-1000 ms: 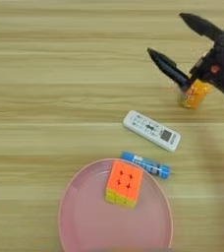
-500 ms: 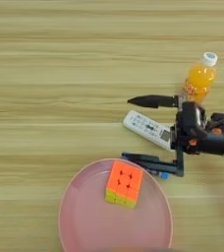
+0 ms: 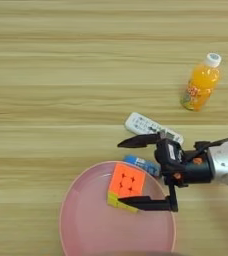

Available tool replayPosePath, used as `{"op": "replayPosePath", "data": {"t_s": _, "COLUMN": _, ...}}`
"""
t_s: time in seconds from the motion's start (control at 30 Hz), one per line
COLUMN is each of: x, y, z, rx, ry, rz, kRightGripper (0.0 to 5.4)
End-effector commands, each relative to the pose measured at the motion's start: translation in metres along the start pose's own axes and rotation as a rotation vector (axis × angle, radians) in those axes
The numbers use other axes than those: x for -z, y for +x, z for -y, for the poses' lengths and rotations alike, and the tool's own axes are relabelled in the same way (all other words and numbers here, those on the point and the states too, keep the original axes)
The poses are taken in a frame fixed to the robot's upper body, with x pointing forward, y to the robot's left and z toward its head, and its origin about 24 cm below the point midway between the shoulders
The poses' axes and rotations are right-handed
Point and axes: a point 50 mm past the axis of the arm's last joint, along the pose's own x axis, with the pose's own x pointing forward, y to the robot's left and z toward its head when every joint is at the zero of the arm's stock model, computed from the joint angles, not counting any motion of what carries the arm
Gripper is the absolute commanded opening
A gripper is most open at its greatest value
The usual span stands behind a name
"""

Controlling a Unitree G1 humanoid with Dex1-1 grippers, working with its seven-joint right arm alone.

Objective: Move the objects on the table

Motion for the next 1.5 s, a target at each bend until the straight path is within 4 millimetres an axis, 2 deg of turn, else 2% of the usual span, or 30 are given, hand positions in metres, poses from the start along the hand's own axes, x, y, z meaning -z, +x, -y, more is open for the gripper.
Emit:
{"op": "replayPosePath", "data": {"t_s": 0.03, "x": -0.009, "y": -0.002, "z": 0.006, "rx": 0.021, "ry": -0.088, "rz": -0.010, "kRightGripper": 5.37}}
{"op": "replayPosePath", "data": {"t_s": 0.57, "x": -0.002, "y": 0.002, "z": 0.005, "rx": 0.014, "ry": -0.098, "rz": -0.049, "kRightGripper": 5.37}}
{"op": "replayPosePath", "data": {"t_s": 1.13, "x": -0.001, "y": 0.001, "z": 0.008, "rx": 0.020, "ry": -0.091, "rz": -0.034, "kRightGripper": 3.47}}
{"op": "replayPosePath", "data": {"t_s": 1.5, "x": -0.018, "y": -0.006, "z": 0.023, "rx": 0.120, "ry": -0.114, "rz": 0.069, "kRightGripper": 3.34}}
